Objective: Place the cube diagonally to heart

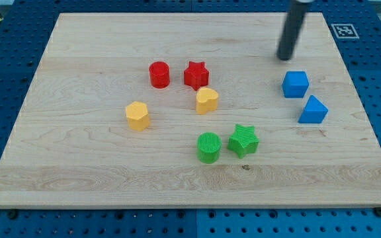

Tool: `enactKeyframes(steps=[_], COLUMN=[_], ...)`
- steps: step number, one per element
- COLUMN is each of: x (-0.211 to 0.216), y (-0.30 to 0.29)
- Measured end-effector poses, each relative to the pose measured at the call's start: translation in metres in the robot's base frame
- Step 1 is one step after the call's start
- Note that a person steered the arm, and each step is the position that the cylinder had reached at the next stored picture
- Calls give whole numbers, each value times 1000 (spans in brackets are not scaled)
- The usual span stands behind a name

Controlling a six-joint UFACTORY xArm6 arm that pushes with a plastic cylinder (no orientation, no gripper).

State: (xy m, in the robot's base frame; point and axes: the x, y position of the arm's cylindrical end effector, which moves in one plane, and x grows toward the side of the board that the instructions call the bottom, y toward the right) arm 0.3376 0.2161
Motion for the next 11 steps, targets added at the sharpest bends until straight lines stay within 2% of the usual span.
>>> enactKeyframes(steps=[1, 2, 4, 6, 10, 11], x=[41, 65, 75, 78, 78, 66], y=[52, 56, 47, 2, -42, -51])
